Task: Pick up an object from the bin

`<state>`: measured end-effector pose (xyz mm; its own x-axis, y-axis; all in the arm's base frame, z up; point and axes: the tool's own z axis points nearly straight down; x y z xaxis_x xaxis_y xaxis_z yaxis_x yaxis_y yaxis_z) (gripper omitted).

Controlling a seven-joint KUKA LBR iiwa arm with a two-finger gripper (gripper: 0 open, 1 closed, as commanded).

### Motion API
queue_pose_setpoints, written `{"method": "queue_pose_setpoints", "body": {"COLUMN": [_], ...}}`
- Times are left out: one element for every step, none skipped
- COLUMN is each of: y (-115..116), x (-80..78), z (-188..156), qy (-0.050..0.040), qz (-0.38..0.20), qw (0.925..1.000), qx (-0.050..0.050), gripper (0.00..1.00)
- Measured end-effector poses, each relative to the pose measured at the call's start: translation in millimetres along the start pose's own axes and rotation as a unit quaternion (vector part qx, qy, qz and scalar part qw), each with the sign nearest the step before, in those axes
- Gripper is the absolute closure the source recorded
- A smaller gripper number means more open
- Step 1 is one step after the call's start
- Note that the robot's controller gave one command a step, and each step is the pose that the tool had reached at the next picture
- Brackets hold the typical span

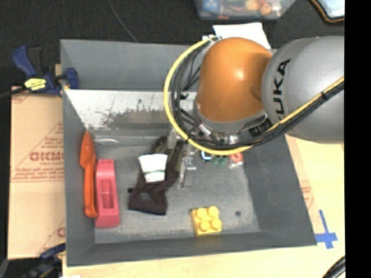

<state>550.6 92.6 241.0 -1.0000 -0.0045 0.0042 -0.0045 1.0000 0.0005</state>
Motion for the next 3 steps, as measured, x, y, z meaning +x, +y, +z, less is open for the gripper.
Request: {"method": "queue_pose_setpoints", "body": {"y": [-0.8,40.6,43.9], "x": [-0.7,44.1,51.7], "z": [-3.5,149.5,81.0], "qy": [-0.0029,-0.0045,-0.0089], "qz": [0.002,0.110,0.078], "qw": [1.0000,0.9940,0.9969], "qx": [0.000,-0.002,-0.002], "gripper": [0.00,0.00,0.00]}}
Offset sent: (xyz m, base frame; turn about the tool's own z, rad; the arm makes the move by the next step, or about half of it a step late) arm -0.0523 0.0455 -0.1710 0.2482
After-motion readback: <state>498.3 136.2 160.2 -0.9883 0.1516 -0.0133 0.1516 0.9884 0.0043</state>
